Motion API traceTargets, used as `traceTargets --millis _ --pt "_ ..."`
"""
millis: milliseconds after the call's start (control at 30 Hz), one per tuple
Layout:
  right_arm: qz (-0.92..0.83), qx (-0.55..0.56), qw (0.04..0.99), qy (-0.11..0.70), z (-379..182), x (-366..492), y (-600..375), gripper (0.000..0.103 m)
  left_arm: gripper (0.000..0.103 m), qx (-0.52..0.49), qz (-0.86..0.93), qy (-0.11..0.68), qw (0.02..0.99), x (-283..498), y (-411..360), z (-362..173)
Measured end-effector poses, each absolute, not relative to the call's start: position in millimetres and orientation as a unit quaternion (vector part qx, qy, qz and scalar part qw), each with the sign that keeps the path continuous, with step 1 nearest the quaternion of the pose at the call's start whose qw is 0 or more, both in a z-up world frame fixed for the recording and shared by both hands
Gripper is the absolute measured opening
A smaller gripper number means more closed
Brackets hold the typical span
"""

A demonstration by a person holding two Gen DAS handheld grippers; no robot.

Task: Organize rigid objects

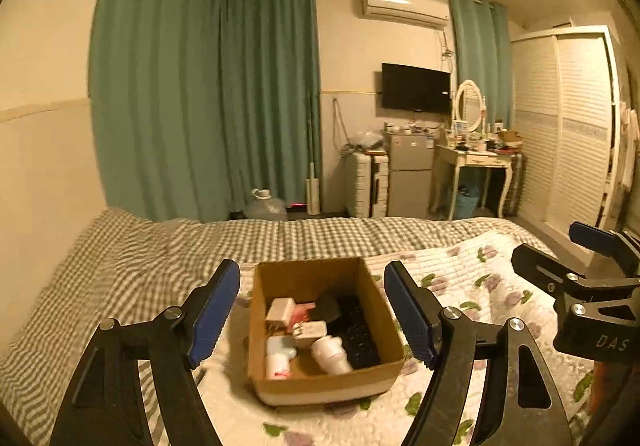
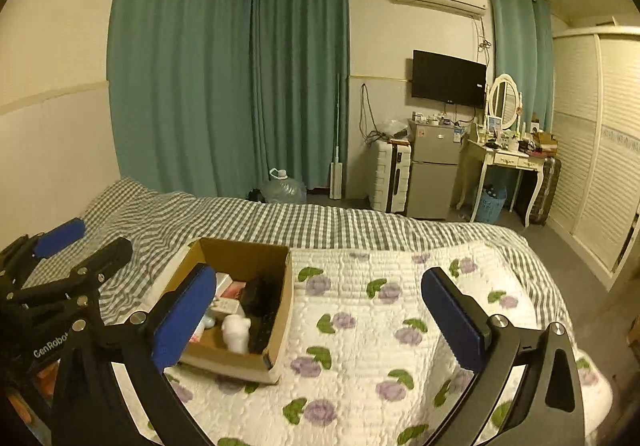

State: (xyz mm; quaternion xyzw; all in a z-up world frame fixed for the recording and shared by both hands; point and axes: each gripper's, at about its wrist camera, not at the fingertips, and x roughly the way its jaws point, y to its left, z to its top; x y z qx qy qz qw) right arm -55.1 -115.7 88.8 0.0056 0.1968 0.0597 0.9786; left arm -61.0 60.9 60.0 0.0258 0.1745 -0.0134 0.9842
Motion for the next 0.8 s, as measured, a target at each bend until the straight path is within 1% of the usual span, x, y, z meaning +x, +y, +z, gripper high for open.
traceTargets --millis 200,367,433,800 --pt "0.06 0.022 0.978 0.197 62 -78 -121 0.103 0.077 0.053 -0.002 0.175 0.983 -86 50 32" --pt "0.048 0.026 0.975 0.217 44 -84 -127 0.103 0.077 0.053 -0.003 0.199 0.979 -89 50 12" --pt "0.045 0.026 0.973 0.225 39 -82 -128 0.103 0.077 0.047 -0.009 0.21 0.976 -87 51 10" --pt "0.036 0.027 0.973 0.225 35 -82 -130 0.103 0.077 0.035 -0.004 0.222 0.975 -87 56 9"
